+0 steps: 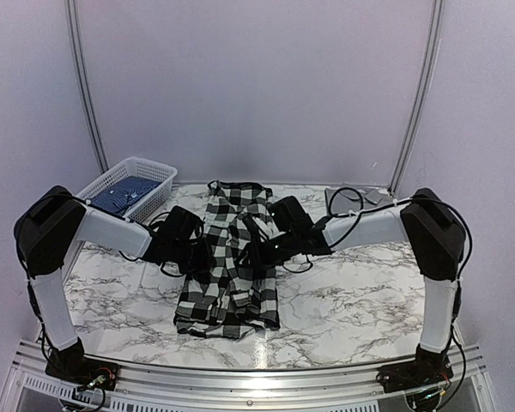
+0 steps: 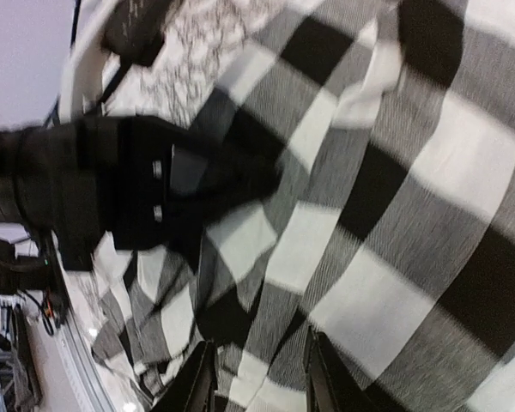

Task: Fold and stack the long sleeve shirts
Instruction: Smooth out the rectangle-folded shirt at the center of the board.

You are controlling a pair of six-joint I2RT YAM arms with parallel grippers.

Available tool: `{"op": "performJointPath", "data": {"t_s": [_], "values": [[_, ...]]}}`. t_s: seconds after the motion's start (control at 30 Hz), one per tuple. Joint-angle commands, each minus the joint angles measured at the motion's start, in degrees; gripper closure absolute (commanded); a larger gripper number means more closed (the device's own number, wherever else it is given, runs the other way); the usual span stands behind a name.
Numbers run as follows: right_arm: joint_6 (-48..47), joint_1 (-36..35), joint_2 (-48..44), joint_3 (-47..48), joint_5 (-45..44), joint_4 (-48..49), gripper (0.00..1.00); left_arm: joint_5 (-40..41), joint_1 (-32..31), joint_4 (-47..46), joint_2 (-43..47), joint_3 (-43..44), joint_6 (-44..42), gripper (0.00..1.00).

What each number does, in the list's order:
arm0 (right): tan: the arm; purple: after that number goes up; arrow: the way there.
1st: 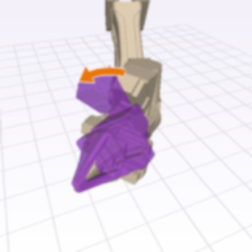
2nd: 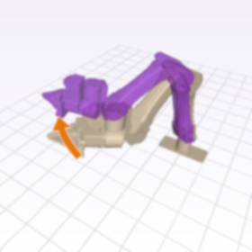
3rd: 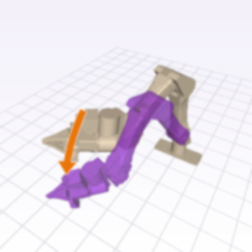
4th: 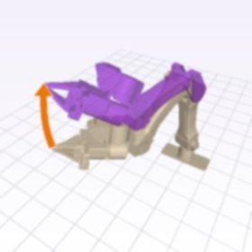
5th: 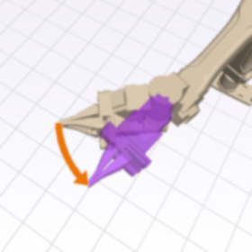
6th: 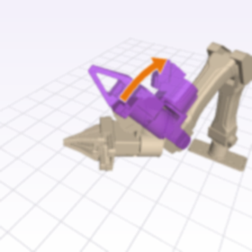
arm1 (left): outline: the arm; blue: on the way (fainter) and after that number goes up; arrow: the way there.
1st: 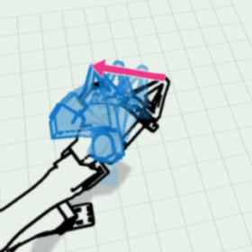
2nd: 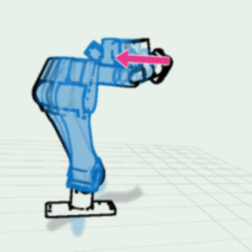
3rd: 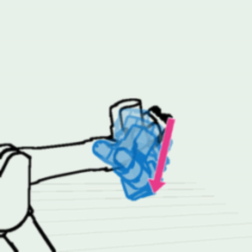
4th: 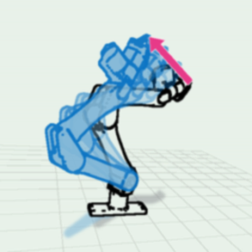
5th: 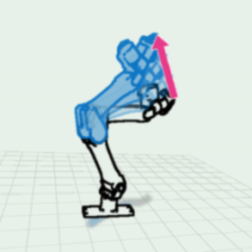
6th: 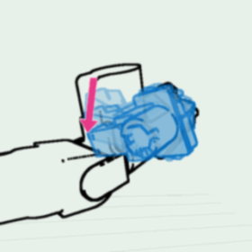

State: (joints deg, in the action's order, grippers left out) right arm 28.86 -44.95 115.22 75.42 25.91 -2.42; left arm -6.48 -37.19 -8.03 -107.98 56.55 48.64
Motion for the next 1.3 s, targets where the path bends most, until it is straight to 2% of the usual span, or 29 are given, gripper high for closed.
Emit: {"op": "performJointPath", "data": {"t_s": [0.0,0.17,0.4,0.53,0.7,0.87,1.03,1.27], "values": [[1.58,-1.6,-2.38,-7.92,-0.22,4.03,0.69,2.64,-0.84,-2.46,-2.37,-0.39,3.9,0.93],[1.39,-1.29,-2.03,-12.0,-0.59,4.96,0.69,3.92,-1.04,-2.76,-6.23,2.71,6.35,0.94],[1.39,3.06,1.8,-11.48,-1.08,5.63,0.71,4.23,-0.83,-1.05,-11.8,10.74,6.1,0.94],[-0.37,4.66,1.0,-9.35,-2.11,3.2,0.71,3.54,-0.52,0.42,-11.46,13.92,4.52,0.92],[-2.73,4.63,-3.22,-8.23,-4.1,-1.09,0.69,1.84,-0.72,2.75,-6.37,14.77,1.43,0.77],[-2.63,3.9,-8.15,-11.16,-4.32,-1.5,0.67,1.16,-0.82,3.89,1.92,9.83,-1.39,0.66],[-1.73,1.03,-11.19,-13.36,-4.73,-0.58,0.64,0.02,-0.86,4.46,7.99,2.01,-3.08,0.65],[-0.97,-1.97,-10.02,-17.34,-4.41,1.07,0.64,-1.93,-0.91,6.27,11.88,-7.0,-6.27,0.68]]}}
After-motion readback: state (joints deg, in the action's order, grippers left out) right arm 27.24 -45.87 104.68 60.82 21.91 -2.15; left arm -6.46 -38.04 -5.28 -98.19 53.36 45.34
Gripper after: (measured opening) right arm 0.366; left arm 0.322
